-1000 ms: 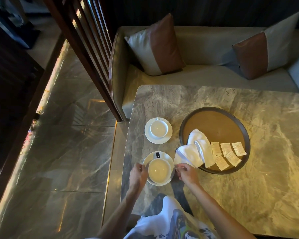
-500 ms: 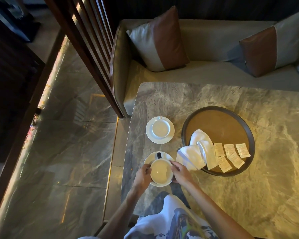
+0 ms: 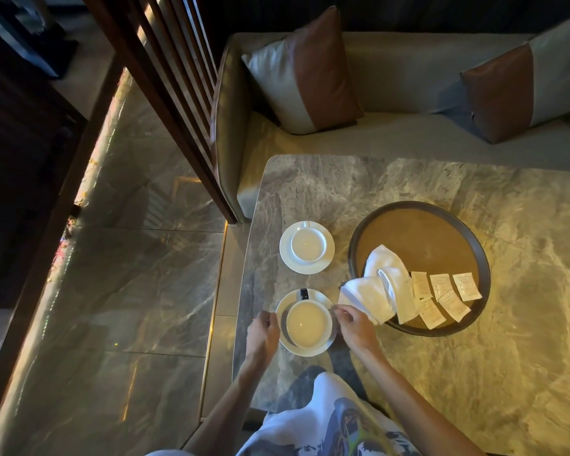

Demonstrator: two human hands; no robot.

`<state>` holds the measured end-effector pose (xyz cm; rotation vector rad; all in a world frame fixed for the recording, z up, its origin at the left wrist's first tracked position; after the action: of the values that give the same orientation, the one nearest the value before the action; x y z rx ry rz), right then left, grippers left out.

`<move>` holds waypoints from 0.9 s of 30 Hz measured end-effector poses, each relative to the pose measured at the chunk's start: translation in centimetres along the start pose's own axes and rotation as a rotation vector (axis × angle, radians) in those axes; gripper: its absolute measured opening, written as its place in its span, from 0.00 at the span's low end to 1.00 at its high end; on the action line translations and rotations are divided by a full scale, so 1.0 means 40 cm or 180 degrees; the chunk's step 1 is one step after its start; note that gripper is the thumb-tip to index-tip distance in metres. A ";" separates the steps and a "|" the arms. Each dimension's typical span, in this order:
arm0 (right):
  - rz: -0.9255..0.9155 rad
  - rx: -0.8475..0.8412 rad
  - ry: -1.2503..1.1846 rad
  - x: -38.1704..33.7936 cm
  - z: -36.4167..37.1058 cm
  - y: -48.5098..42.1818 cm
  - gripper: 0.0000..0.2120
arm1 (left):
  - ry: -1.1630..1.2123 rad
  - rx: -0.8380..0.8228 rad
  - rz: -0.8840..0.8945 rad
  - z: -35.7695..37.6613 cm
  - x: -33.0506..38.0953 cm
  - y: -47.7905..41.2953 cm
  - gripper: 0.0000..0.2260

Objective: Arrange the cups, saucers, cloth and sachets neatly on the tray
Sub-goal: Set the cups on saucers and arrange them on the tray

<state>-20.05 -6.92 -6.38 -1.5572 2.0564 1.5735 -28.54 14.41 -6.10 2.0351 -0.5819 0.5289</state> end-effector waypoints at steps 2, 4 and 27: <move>0.0063 0.0172 0.0243 0.010 -0.015 -0.006 0.12 | -0.0299 0.0237 -0.0107 -0.015 -0.015 -0.009 0.07; 0.0225 0.0134 0.0411 0.021 -0.012 -0.012 0.13 | -0.0464 0.0167 -0.0202 -0.015 -0.025 -0.012 0.07; 0.0525 -0.0076 -0.0047 0.006 -0.027 -0.011 0.11 | 0.0270 -0.0018 -0.0164 0.032 0.010 0.016 0.02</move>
<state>-19.33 -7.89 -6.33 -1.4110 2.2166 1.6636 -28.43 12.93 -6.05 2.0063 -0.4783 0.5792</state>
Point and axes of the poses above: each hand's wrist, its own y-axis away from the middle knuckle, its own z-axis out of the palm, x = y × z, the point moved 5 cm from there along -y, towards the middle knuckle
